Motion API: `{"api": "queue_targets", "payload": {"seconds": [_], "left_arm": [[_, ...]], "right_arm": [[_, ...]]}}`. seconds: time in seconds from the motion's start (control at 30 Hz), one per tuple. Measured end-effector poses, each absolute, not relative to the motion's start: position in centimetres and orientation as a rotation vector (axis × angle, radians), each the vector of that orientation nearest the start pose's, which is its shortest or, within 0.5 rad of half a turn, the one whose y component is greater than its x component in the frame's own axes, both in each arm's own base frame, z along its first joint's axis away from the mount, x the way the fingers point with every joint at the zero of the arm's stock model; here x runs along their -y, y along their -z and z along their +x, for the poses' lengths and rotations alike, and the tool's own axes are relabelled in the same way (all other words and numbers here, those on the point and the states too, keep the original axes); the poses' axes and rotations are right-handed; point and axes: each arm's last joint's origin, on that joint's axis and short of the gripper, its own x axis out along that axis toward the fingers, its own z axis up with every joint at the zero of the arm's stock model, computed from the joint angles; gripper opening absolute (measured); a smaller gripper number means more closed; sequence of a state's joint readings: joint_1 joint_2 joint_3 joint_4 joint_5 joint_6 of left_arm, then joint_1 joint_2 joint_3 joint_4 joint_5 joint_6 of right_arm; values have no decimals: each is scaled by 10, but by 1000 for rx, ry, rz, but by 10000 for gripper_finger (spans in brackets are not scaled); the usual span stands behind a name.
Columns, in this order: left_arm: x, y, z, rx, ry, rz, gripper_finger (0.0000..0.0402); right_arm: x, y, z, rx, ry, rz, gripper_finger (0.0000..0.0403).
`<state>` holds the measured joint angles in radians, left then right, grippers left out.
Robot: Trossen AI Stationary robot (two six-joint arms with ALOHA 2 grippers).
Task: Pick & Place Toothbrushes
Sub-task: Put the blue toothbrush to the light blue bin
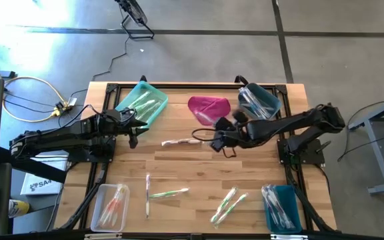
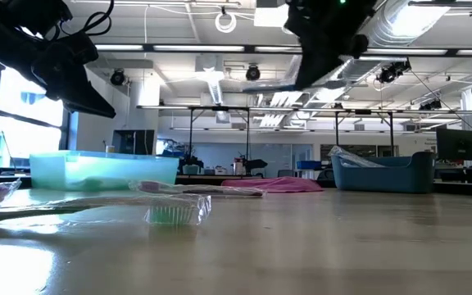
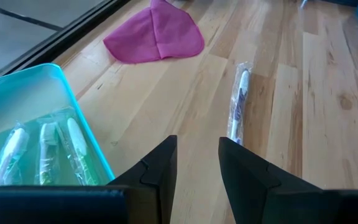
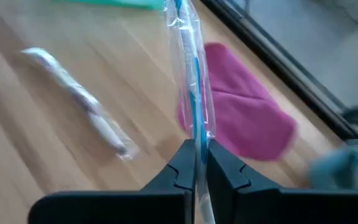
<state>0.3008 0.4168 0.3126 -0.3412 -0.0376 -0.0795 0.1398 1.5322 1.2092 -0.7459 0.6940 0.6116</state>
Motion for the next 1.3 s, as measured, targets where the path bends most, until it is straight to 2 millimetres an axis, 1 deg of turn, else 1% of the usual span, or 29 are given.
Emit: {"api": "queue_targets", "payload": {"seconds": [0.13, 0.33, 0.47, 0.6, 0.67, 0.73, 0.93, 1.0, 1.07, 1.17, 1.3], "left_arm": [[-35, -203, 110, -431, -351, -136, 116], [-35, -203, 110, -431, -350, -136, 116], [-35, -203, 110, -431, -351, -136, 116], [-35, -203, 110, -431, -351, -137, 116], [-35, -203, 110, -431, -351, -137, 116], [-35, -203, 110, -431, -351, -136, 116], [-35, -203, 110, -431, -351, -136, 116], [-35, -203, 110, -431, -351, -136, 116], [-35, -203, 110, -431, -351, -136, 116], [-35, -203, 110, -429, -351, -136, 116], [-35, -203, 110, -429, -351, -136, 116]], "right_arm": [[-22, -281, 284, -774, 844, 130, 10], [-26, -302, 248, -726, 935, 155, 10], [-28, -311, 223, -705, 1020, 164, 10], [-27, -315, 200, -698, 1113, 172, 10], [-28, -311, 192, -680, 1141, 171, 10], [-29, -301, 186, -659, 1149, 187, 10], [-33, -254, 170, -608, 1153, 247, 10], [-30, -240, 163, -594, 1171, 265, 10], [-26, -231, 156, -582, 1188, 287, 10], [-18, -225, 150, -566, 1211, 320, 10], [-7, -230, 146, -556, 1232, 318, 10]]}}
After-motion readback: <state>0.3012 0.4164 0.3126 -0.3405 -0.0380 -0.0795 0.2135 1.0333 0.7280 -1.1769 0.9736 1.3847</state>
